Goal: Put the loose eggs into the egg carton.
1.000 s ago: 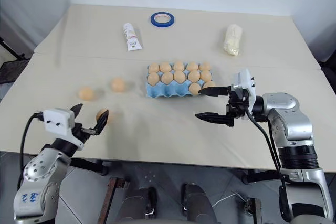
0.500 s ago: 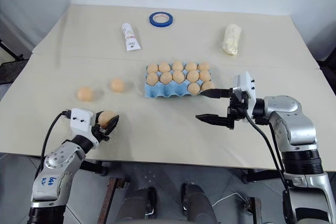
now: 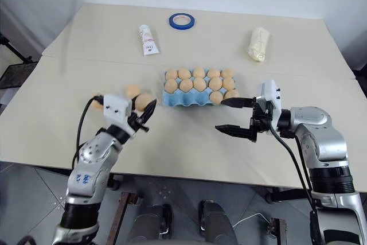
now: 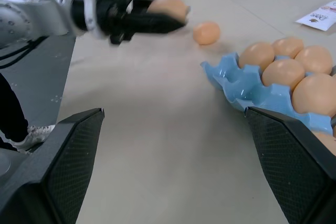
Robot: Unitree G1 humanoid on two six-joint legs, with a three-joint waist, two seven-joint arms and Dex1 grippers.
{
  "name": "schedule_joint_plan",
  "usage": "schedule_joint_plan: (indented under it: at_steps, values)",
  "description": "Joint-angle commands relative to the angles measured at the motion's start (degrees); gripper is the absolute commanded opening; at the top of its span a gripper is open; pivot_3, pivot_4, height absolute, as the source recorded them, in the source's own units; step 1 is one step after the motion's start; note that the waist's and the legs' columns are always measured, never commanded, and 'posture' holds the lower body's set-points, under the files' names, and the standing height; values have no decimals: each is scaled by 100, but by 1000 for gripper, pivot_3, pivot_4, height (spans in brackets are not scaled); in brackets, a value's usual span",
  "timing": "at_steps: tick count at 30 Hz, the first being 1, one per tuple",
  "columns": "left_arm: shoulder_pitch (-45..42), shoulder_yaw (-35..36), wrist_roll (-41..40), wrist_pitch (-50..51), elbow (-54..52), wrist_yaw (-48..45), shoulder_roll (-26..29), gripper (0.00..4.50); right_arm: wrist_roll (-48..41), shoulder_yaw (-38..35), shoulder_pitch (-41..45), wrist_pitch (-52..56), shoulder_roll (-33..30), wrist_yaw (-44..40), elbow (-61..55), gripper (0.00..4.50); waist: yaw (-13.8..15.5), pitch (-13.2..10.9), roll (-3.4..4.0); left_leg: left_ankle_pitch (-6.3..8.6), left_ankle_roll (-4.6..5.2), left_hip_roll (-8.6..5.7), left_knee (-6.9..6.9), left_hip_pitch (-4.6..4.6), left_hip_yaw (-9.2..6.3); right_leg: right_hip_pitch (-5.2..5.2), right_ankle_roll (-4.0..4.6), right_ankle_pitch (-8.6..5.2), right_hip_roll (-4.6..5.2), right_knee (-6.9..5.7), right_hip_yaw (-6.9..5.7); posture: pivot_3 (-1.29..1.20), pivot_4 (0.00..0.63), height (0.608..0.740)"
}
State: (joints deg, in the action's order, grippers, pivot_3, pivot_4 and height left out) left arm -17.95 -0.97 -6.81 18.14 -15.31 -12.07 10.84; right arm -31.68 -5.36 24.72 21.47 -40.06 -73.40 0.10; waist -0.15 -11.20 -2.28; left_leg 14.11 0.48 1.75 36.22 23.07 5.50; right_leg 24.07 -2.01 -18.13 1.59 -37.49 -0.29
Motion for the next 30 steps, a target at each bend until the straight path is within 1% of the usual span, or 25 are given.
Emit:
schedule_joint_plan:
  at_steps: [1,4,8,11,14,18,23,29,30]
  values:
    - [-631,-132,44,-317,677,27,-281,1715,-300,-437,-154,-182,-32,11,-291,4500,-8,1,2,0,0,2,2,-1,2,0,0,0,-4,-1,3,0,150,740]
    - [-1332,-142,45,-775,1715,-59,-557,1715,-307,-589,-408,-296,-17,131,-418,4500,11,1,2,-1,2,2,10,0,2,0,-5,3,-7,-5,4,0,150,740]
    - [-2334,-85,1,-1578,3430,-324,-822,1715,-345,-911,-802,-492,107,512,-707,4500,18,1,1,-2,6,-2,20,1,2,-7,-18,11,-8,0,6,0,150,740]
    - [-2956,-55,-39,-2105,4602,-670,-930,1715,-375,-1148,-1167,-631,232,833,-942,4500,12,1,1,-3,13,-4,22,4,5,-9,-30,18,-7,9,9,0,150,740]
    - [-3373,-23,-45,-2476,5450,-999,-976,1715,-389,-1354,-1567,-761,345,1092,-1174,4500,15,1,1,0,16,-5,18,6,8,-10,-34,19,-6,16,9,0,150,740]
    - [-3618,-7,-41,-2743,6025,-1399,-1019,1715,-481,-1581,-1968,-925,483,1298,-1361,4500,1,1,1,1,14,-3,15,5,9,-9,-34,19,-7,18,9,0,150,740]
    - [-3706,-10,-37,-2834,6351,-1732,-1110,1715,-629,-1732,-2284,-1051,641,1466,-1491,4500,5,1,1,-1,13,-4,20,2,9,-10,-33,19,-6,10,10,0,150,740]
    - [-3867,13,53,-2942,6720,-1795,-1172,1715,-681,-1719,-2438,-1049,696,1641,-1627,4500,6,1,1,-3,14,-4,20,-1,10,-10,-33,21,-6,8,12,0,150,740]
    - [-3916,8,79,-2947,6821,-1783,-1177,2047,-661,-1714,-2443,-1039,687,1692,-1626,4500,7,1,1,-3,15,-5,20,0,10,-10,-33,21,-6,8,12,0,150,740]
